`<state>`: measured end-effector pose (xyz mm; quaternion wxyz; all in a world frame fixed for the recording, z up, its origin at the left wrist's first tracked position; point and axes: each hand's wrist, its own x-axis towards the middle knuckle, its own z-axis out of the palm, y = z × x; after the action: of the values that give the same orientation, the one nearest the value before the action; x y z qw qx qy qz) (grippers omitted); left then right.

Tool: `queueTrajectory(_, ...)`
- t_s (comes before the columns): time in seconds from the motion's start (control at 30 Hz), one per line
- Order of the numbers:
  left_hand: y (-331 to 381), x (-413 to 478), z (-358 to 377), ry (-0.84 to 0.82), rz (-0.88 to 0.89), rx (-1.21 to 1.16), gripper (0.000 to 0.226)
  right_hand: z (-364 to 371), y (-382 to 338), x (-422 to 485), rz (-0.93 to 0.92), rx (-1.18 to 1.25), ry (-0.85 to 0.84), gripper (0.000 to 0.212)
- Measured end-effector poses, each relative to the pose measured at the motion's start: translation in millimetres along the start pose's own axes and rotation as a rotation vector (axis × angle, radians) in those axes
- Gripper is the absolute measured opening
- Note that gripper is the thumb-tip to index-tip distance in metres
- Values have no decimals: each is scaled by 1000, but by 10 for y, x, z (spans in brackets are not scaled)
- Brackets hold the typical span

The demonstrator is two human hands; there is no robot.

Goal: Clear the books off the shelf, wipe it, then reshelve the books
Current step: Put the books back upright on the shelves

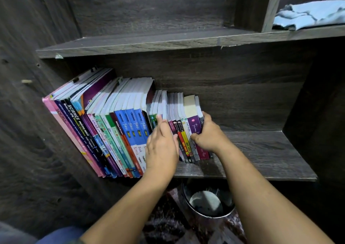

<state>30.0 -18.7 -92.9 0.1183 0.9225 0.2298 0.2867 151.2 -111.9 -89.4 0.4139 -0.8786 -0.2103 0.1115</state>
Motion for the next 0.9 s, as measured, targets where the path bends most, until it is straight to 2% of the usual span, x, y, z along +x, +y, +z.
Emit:
queueTrajectory(0.07,52,36,-96,-11,-16,-10,49,1,6,8,3,-4,1,92)
queueTrajectory(0.23,184,222,-392,-57,-123,-9,17,1,-10,13,11,3,1,93)
queueTrajectory(0.3,244,217,-460,-107,-177,-13,32,9,-11,20,17,7,4,93)
queueTrajectory(0.4,355,116,-439,-239,-194,78,68,18,-14,38,22,3,3,94)
queueTrajectory(0.47,360,123,-351,-284,-231,126,97,39,-31,24,20,25,20,99)
queueTrajectory(0.5,341,140,-322,-295,-233,151,104,58,-55,-2,3,42,42,103)
queueTrajectory(0.57,294,156,-346,-295,-204,173,102,107,-120,-85,-105,38,114,105)
queueTrajectory(0.67,226,66,-581,-296,-137,160,102,184,-226,-193,-333,-158,173,94)
queueTrajectory(0.77,129,-64,-900,-295,-59,240,100,284,-296,-241,-376,-289,187,80)
queueTrajectory(0.9,34,-209,-1218,-332,-17,298,100,400,-385,-234,-438,-409,222,76)
